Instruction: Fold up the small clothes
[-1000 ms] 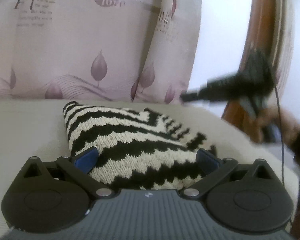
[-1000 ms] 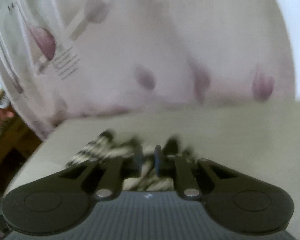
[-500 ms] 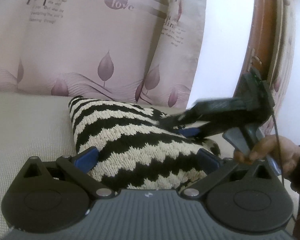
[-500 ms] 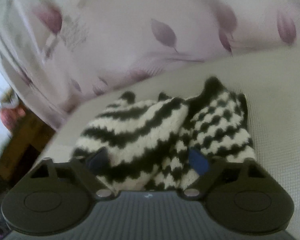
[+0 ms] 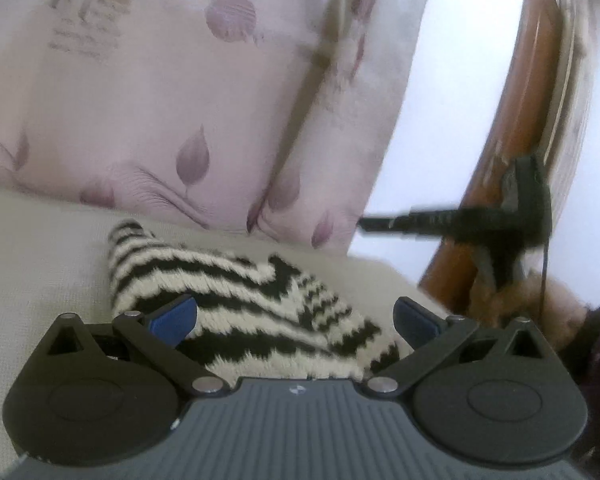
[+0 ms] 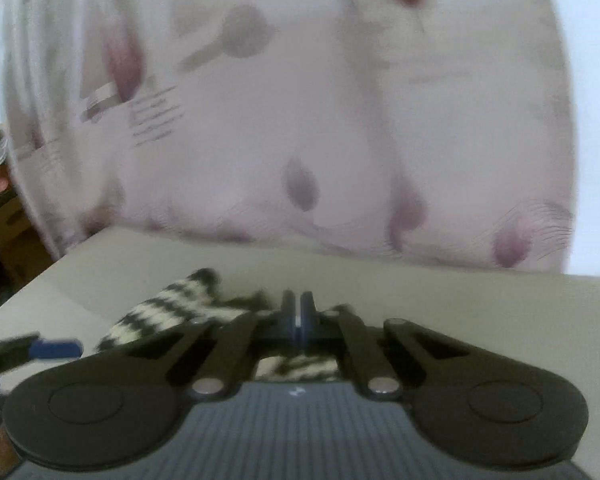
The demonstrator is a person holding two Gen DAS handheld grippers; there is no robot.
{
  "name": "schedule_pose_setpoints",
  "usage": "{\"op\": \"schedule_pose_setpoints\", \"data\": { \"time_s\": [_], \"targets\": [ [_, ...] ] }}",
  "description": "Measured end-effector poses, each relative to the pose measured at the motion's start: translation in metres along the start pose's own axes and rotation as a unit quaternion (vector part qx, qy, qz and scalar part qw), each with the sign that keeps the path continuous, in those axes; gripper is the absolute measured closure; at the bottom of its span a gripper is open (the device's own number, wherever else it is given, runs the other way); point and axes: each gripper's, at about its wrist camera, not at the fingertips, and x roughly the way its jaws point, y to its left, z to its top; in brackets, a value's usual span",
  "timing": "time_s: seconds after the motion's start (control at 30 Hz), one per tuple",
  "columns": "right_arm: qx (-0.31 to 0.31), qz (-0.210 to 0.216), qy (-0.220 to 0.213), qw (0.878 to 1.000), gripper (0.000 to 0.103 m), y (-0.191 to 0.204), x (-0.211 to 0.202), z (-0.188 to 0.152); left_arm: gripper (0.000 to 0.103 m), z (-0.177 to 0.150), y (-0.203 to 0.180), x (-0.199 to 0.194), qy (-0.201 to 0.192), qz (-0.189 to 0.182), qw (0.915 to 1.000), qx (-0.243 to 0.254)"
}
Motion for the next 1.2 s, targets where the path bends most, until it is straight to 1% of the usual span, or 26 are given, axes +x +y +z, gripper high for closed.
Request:
{"op": "schedule_pose_setpoints", "data": {
  "time_s": [0.03,0.07,0.1,0.13,0.17,0.2,0.27,0.3,0.37,0.43,0.5,0.53,0.57,0.6,0.7,0.73,0.8,0.87,0.9,0.97,1.0,1.07,1.1,1.13,1.17,1.2],
  "targets": [
    [0.028,0.007,0.009,1.0,0.097,-0.01,0.001,-0.001,0.0,-0.001,-0.001,0.005,0.014,0.011,0.9998,0.005],
    [0.075,0.058,0.035,0.995,0.096,-0.021,0.004,-0.004,0.0,-0.004,-0.001,0.005,0.011,0.01,0.9999,0.001],
    [0.113,0.093,0.054,0.988,0.093,-0.028,0.008,-0.011,0.0,-0.008,0.001,0.0,-0.005,-0.006,0.9999,-0.011],
    [0.135,0.103,0.059,0.984,0.085,-0.028,0.011,-0.021,0.0,-0.011,0.004,-0.004,-0.016,-0.02,0.9995,-0.02],
    [0.14,0.108,0.069,0.982,0.072,-0.025,0.015,-0.03,0.0,-0.013,0.006,-0.006,-0.019,-0.024,0.9993,-0.023],
    [0.146,0.123,0.084,0.978,0.066,-0.02,0.023,-0.04,0.0,-0.015,0.007,-0.007,-0.017,-0.021,0.9994,-0.02],
    [0.162,0.127,0.102,0.973,0.043,-0.011,0.037,-0.057,0.0,-0.019,0.007,-0.006,-0.01,-0.013,0.9998,-0.005],
    [0.159,0.122,0.106,0.974,0.039,-0.005,0.043,-0.062,0.0,-0.021,0.007,-0.007,-0.007,-0.011,0.9999,0.002],
    [0.166,0.12,0.106,0.973,0.038,0.001,0.052,-0.07,0.0,-0.024,0.006,-0.008,-0.005,-0.009,0.9998,0.015],
    [0.184,0.137,0.105,0.968,0.038,0.006,0.06,-0.075,0.0,-0.029,0.006,-0.007,-0.004,-0.01,0.9997,0.022],
    [0.172,0.124,0.101,0.972,0.039,0.019,0.065,-0.078,0.0,-0.033,0.004,-0.006,-0.005,-0.009,0.9995,0.03],
    [0.167,0.123,0.1,0.973,0.042,0.024,0.068,-0.079,0.0,-0.034,0.003,-0.006,-0.009,-0.007,0.9993,0.036],
    [0.16,0.124,0.097,0.974,0.065,0.029,0.069,-0.079,0.0,-0.035,0.003,-0.006,-0.012,-0.005,0.9991,0.041],
    [0.145,0.122,0.092,0.977,0.074,0.035,0.068,-0.079,0.0,-0.035,0.002,-0.007,-0.014,-0.003,0.999,0.043],
    [0.071,0.098,0.064,0.991,0.081,0.053,0.059,-0.068,0.0,-0.025,0.003,-0.02,-0.031,-0.001,0.9994,0.014],
    [0.053,0.092,0.057,0.993,0.084,0.056,0.053,-0.063,0.0,-0.019,0.004,-0.025,-0.039,-0.002,0.9993,0.002],
    [0.008,0.075,0.034,0.997,0.085,0.06,0.036,-0.049,0.0,-0.006,0.005,-0.035,-0.062,0.001,0.9979,-0.016],
    [-0.011,0.061,0.024,0.998,0.087,0.053,0.022,-0.031,0.0,0.006,0.004,-0.036,-0.07,-0.001,0.9973,-0.02],
    [-0.01,0.054,0.023,0.998,0.087,0.047,0.018,-0.024,0.0,0.011,0.001,-0.029,-0.059,0.002,0.9982,-0.012],
    [-0.016,0.034,0.023,0.999,0.087,0.037,0.014,-0.016,0.0,0.015,-0.003,-0.014,-0.028,0.023,0.9993,0.011],
    [-0.025,0.022,0.023,0.999,0.087,0.032,0.013,-0.014,0.0,0.013,-0.003,-0.007,-0.019,0.023,0.9995,0.008],
    [-0.001,0.014,0.028,1.0,0.087,0.013,0.014,-0.013,0.0,0.007,-0.001,0.002,-0.007,-0.001,1.0,-0.006],
    [0.002,0.009,0.036,0.999,0.087,0.006,0.018,-0.017,0.0,0.003,-0.002,0.008,0.005,0.0,1.0,-0.008],
    [-0.015,-0.01,0.046,0.999,0.088,0.003,0.023,-0.023,0.0,0.0,-0.003,0.012,0.014,0.0,0.9999,-0.006],
    [-0.024,-0.032,0.054,0.998,0.095,-0.001,0.028,-0.029,0.0,-0.004,-0.004,0.017,0.03,-0.005,0.9995,-0.005],
    [-0.006,-0.039,0.063,0.997,0.096,-0.012,0.031,-0.035,0.0,-0.008,-0.004,0.021,0.047,-0.01,0.9988,-0.008]
  ]
}}
